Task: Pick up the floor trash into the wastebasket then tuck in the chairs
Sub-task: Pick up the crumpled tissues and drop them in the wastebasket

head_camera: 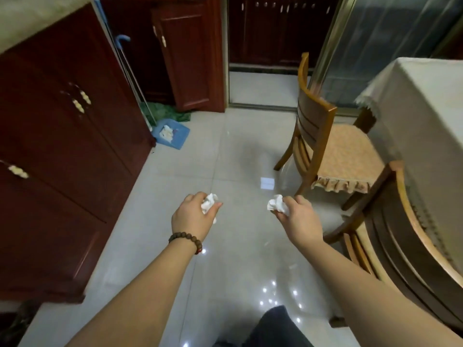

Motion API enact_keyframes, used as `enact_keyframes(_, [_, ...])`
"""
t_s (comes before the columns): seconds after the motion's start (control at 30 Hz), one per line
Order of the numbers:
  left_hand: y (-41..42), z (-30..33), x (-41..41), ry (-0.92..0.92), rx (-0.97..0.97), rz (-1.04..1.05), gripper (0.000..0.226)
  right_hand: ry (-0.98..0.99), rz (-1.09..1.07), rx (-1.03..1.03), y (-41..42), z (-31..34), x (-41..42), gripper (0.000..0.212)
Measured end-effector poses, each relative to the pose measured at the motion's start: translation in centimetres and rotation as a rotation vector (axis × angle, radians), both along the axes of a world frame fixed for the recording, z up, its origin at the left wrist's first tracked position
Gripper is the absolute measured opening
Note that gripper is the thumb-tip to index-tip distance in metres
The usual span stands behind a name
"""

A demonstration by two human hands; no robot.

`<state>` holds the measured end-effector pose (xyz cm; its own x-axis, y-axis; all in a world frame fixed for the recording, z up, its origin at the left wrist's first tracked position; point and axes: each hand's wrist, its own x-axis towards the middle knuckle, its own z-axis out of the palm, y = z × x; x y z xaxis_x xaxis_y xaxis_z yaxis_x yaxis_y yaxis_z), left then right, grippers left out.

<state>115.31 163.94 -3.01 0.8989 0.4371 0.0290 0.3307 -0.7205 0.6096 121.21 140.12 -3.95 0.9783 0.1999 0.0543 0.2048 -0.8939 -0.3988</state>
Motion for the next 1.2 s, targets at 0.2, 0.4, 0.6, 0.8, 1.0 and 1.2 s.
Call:
enact_keyframes(0.2, [4.4, -1.1, 12.1, 0.009, 0.007, -0.062, 0.034, -0.025, -0.047, -0.028, 4.6, -0.5, 11.5, 0.035])
enact_keyframes(0.4, [7.2, -2.6, 29.3, 0.031, 0.045, -0.148, 0.036, -0.009, -0.056, 0.011, 8.1, -2.3, 27.5, 0.036])
enact_keyframes(0.6, [8.4, -0.9, 47.2, 0.07, 0.07, -0.215, 0.036, 0.057, -0.093, 0.101, 11.1, -1.1, 44.3, 0.034])
enact_keyframes(0.8, [9.5, -0.2, 60.6, 0.05, 0.082, -0.241, 0.034, 0.048, -0.137, 0.135, 12.7, 0.6, 57.5, 0.035])
enact_keyframes(1.0, [10.3, -1.7, 74.3, 0.033, 0.087, -0.309, 0.032, 0.041, -0.218, 0.146, 13.7, -0.7, 69.5, 0.032])
enact_keyframes(1.2, [11.7, -3.5, 91.3, 0.051, 0.098, -0.398, 0.033, 0.061, -0.318, 0.175, 15.5, -3.1, 84.2, 0.033])
